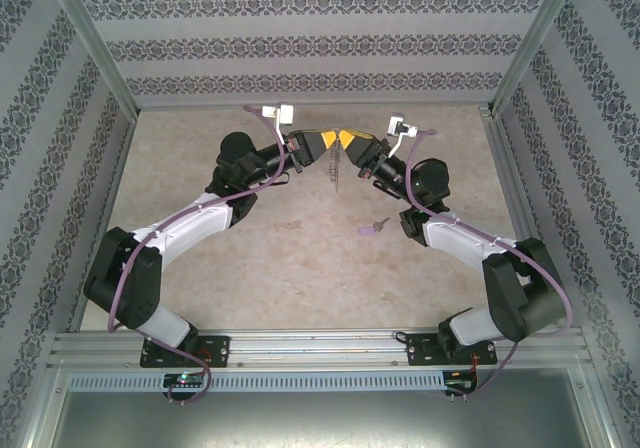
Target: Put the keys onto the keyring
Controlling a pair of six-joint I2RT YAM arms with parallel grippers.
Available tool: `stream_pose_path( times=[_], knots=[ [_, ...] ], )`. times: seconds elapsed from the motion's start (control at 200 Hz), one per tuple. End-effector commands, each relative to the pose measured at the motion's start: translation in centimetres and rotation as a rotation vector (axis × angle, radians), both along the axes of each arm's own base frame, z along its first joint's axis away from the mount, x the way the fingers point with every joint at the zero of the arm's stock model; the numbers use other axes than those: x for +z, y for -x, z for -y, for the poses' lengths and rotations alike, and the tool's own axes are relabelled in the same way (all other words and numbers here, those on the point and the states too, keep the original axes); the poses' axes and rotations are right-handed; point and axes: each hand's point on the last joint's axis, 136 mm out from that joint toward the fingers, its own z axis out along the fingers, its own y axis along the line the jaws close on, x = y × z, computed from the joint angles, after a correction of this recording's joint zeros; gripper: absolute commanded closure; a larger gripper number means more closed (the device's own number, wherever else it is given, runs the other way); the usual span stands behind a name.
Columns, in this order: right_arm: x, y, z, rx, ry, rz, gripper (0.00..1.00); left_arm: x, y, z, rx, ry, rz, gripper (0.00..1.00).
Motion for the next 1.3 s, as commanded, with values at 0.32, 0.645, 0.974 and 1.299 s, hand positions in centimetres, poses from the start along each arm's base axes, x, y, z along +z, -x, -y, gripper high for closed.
stream_pose_path(
  times=[0.32, 0.645, 0.974, 1.299],
  knots=[
    [-1.3, 0.5, 4.8, -0.102, -0.018, -0.083, 0.51, 1.1, 1.8, 0.0, -0.016, -0.023, 0.115, 1.00],
    [-11.8, 1.2, 9.3, -0.245, 0.109, -0.394, 0.51, -0.3, 3.2, -1.0, 0.012, -0.110, 0.160, 1.00],
    [-24.2, 2.6, 12.9, -0.464, 0.436, -0.794, 0.56, -2.1, 4.2, -2.1, 0.060, -0.188, 0.183, 1.00],
    [-30.4, 3.2, 12.1, -0.503, 0.593, -0.984, 0.60, -3.9, 4.8, -2.5, 0.065, -0.236, 0.185, 1.00]
  ],
)
